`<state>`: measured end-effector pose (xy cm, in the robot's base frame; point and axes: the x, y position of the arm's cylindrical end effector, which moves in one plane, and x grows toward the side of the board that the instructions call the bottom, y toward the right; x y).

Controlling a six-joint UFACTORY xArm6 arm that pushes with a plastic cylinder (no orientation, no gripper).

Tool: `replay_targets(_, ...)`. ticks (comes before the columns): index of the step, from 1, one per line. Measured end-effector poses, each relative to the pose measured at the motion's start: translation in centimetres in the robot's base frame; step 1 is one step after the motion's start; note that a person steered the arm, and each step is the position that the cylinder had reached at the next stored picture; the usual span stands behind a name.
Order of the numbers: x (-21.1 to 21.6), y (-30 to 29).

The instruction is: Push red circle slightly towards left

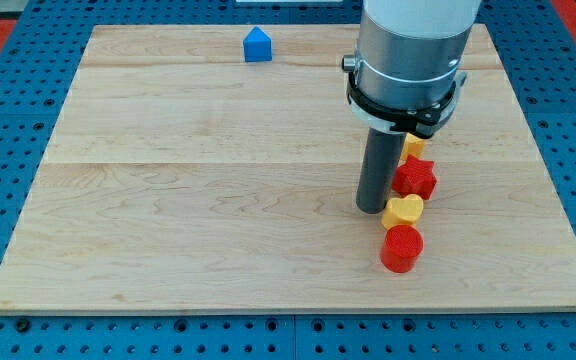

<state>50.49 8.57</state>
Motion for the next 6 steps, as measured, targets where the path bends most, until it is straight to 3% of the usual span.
replay_targets(2,4.0,-4.9)
replay_targets(5,5.8,2.8)
replay_targets(6,7.8,-0.6)
